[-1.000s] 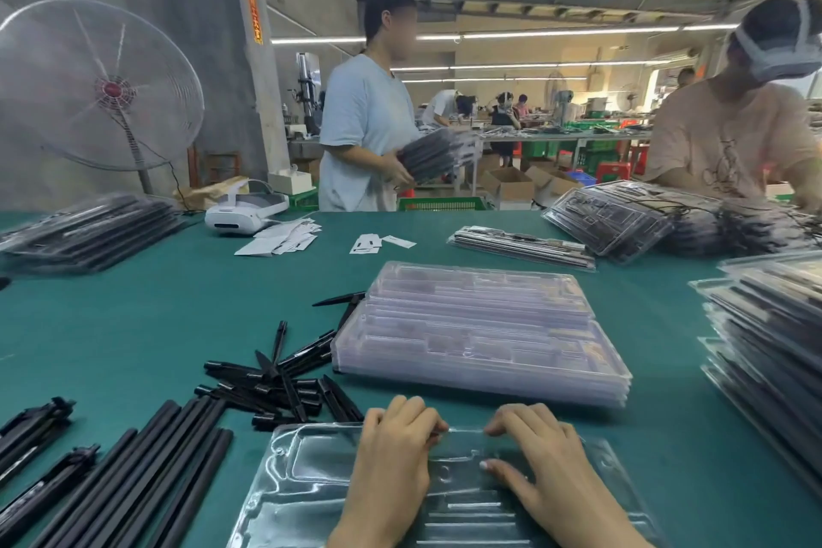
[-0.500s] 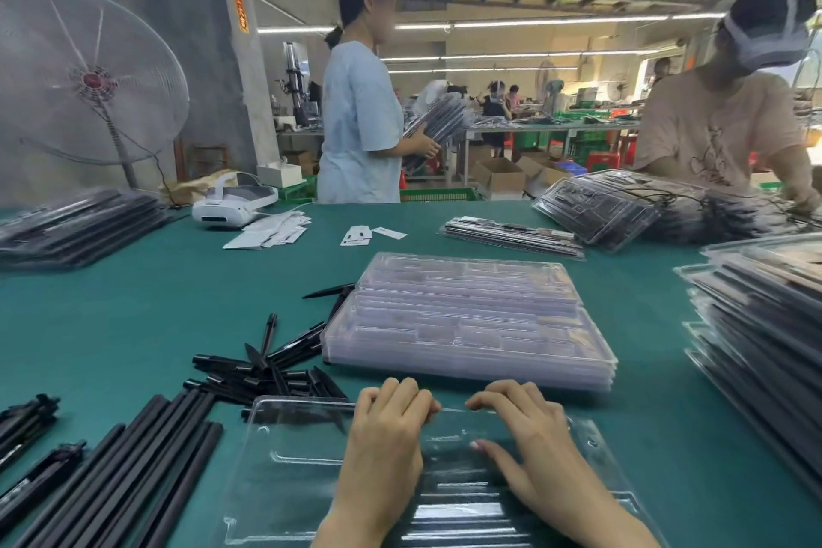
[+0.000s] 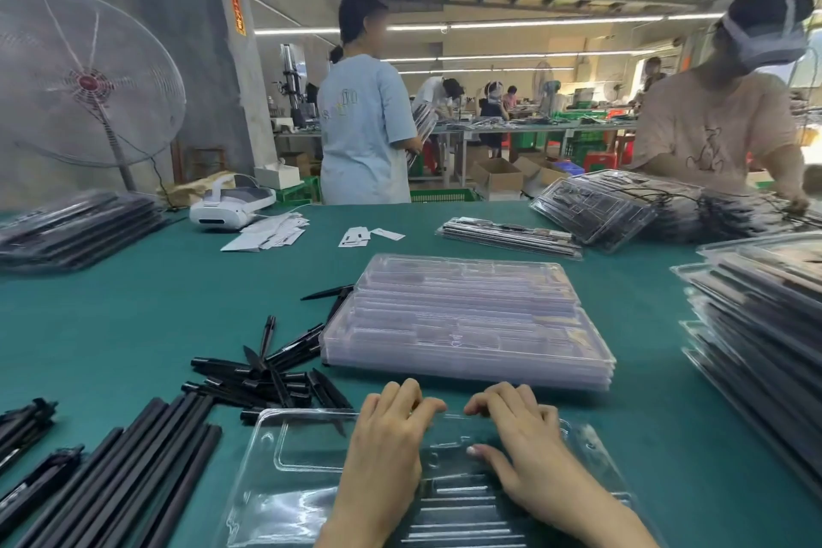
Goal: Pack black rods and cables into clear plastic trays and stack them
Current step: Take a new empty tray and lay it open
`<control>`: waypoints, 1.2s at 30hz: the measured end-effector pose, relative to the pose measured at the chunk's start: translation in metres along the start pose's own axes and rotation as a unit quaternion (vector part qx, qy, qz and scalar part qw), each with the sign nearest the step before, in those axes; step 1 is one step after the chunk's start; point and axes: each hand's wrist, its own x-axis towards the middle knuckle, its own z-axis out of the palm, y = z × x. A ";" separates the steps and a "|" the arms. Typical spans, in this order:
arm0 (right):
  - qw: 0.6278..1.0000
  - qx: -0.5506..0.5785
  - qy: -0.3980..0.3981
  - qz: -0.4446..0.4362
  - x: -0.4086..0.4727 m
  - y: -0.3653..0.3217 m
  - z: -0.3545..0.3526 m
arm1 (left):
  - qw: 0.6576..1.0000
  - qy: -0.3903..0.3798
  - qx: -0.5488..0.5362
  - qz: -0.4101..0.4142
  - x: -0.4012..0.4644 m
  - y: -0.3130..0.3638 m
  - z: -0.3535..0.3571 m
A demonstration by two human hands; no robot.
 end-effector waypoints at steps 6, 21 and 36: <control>1.000 0.014 -0.015 0.019 0.002 -0.003 -0.006 | 0.999 0.016 -0.027 0.023 0.000 -0.001 -0.004; 0.998 -0.031 0.013 0.045 0.007 -0.022 -0.026 | 0.988 0.130 -0.019 0.083 -0.002 -0.005 -0.007; 0.994 -0.099 0.006 0.055 0.010 -0.043 -0.062 | 0.987 0.088 -0.040 0.130 0.007 0.001 -0.032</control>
